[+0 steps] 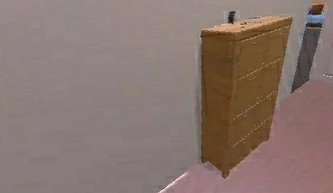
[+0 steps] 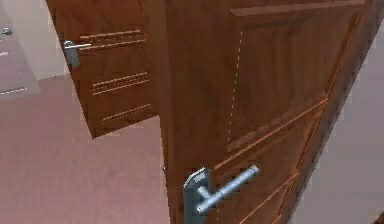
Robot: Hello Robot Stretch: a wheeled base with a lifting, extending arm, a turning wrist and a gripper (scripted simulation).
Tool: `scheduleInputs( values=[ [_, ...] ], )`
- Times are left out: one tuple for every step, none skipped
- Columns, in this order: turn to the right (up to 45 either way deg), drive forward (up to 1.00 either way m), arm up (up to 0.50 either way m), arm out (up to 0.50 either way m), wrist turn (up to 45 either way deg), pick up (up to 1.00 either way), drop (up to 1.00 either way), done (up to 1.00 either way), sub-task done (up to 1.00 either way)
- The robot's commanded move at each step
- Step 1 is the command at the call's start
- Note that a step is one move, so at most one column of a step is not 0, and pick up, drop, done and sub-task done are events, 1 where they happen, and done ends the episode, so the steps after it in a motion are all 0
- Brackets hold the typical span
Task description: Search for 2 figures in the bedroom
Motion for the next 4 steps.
scheduleInputs(
  values=[
    [45.0, 0.00, 0.00, 0.00, 0.0, 0.00, 0.00, 0.00, 0.00],
    [3.0, 0.00, 0.00, 0.00, 0.0, 0.00, 0.00, 0.00, 0.00],
    [0.0, 1.00, 0.00, 0.00, 0.0, 0.00, 0.00, 0.00, 0.00],
    [0.0, 0.95, 0.00, 0.00, 0.0, 0.00, 0.00, 0.00, 0.00]
  ],
)
